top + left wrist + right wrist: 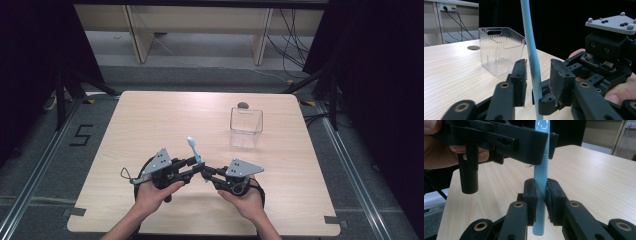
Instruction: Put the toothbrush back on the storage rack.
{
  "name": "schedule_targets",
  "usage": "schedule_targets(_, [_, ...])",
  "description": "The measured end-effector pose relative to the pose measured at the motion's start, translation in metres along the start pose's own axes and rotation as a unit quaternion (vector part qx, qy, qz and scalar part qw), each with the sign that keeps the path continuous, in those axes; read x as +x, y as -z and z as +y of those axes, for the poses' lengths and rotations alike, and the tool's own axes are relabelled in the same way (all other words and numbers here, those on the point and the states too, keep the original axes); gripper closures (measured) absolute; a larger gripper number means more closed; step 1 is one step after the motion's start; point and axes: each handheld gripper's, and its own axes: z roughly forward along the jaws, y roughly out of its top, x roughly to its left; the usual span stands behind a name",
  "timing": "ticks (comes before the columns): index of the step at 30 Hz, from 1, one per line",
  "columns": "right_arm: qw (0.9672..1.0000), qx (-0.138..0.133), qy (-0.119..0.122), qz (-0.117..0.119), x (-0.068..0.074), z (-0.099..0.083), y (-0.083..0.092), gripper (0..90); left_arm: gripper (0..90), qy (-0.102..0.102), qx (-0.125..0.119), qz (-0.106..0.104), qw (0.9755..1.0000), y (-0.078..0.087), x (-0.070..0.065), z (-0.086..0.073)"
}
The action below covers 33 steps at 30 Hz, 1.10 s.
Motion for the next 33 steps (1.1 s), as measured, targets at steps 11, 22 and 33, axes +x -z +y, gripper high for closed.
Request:
schedule_targets(11, [0.9998,-0.012,0.006,-0.011,0.0,0.001,0.0,79.4,77.0,-0.003,-0.004,0.003,1.0,-0.006,-0.001,0.002])
schedule_targets(22, [0.9994,-0.004,0.019,-0.029,0.0,0.001,-0.001,73.2,82.5,-0.011,0.003,0.001,0.9999,-0.007,0.0,0.004])
schedule_targets(33, [0.9978,0.005,0.005,-0.065,0.0,0.006,0.009,57.0,82.7,-0.031,0.002,0.029,0.9991,-0.002,0.006,0.005])
